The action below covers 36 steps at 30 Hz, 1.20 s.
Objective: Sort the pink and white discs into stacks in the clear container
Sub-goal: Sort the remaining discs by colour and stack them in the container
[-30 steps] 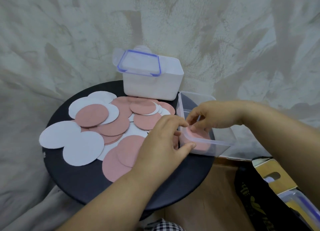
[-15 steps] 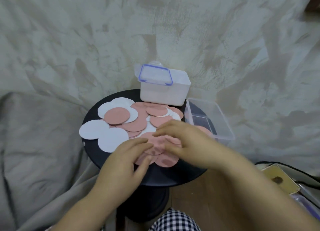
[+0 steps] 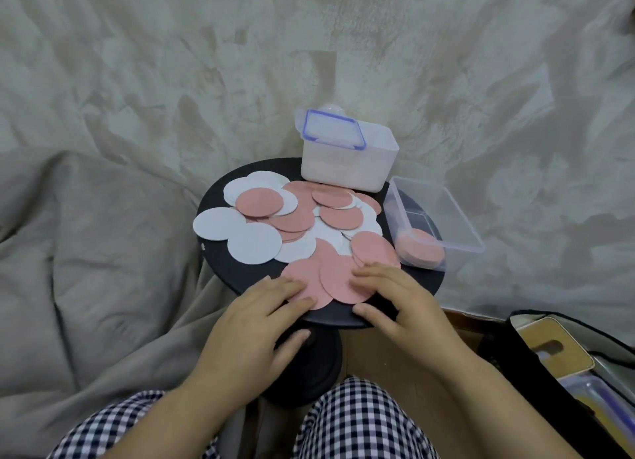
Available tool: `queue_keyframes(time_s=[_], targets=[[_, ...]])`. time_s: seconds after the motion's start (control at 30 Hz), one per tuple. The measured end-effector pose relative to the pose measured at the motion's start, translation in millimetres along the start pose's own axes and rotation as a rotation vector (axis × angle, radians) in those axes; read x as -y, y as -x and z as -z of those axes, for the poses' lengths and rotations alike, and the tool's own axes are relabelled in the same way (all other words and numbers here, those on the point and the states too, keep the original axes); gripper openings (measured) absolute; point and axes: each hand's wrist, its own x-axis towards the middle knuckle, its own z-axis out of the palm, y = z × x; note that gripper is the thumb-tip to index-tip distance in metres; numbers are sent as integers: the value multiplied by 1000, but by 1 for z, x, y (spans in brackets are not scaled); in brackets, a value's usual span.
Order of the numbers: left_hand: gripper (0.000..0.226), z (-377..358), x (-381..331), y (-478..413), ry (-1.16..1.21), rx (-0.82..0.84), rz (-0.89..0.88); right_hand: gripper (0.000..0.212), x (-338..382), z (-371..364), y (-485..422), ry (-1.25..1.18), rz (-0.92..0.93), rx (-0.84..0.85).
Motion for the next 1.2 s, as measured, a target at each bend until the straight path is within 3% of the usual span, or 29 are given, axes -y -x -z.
queue_keyframes(time_s=[0.13, 0.23, 0.37, 0.47, 0.53, 0.6, 0.83, 0.87, 0.93, 1.03, 1.1, 1.2], targets=[[26, 13, 0, 4, 102, -141, 48, 69, 3, -6, 5, 6, 33, 10], [24, 28, -4, 4, 209, -274, 192, 49, 11, -13, 8, 34, 132, -49], [11, 43, -15, -1, 450, -453, 533, 20, 23, -17, 13, -24, 241, -199], [17, 44, -22, -10, 803, -512, 765, 8, 41, -5, 12, -250, 21, -322], [14, 42, -30, -15, 1058, -486, 891, 9, 52, 3, 9, -539, -183, -407], [13, 39, -40, -17, 1155, -416, 932, 14, 58, 6, 5, -713, -286, -433], [13, 29, -59, -13, 1232, -249, 850, 13, 60, -9, 3, -766, -358, -390], [13, 29, -58, -13, 1212, -260, 852, 13, 58, -10, 4, -725, -356, -379], [13, 30, -52, -12, 1168, -316, 866, 18, 51, -13, 4, -392, -247, -375], [12, 33, -41, -9, 1147, -394, 900, 51, 30, -20, 8, 115, -29, -240], [12, 34, -36, -7, 1144, -413, 914, 69, 22, -25, 16, 234, -59, -121], [12, 33, -30, -3, 1145, -430, 944, 66, 15, -29, 24, 336, 2, -53]])
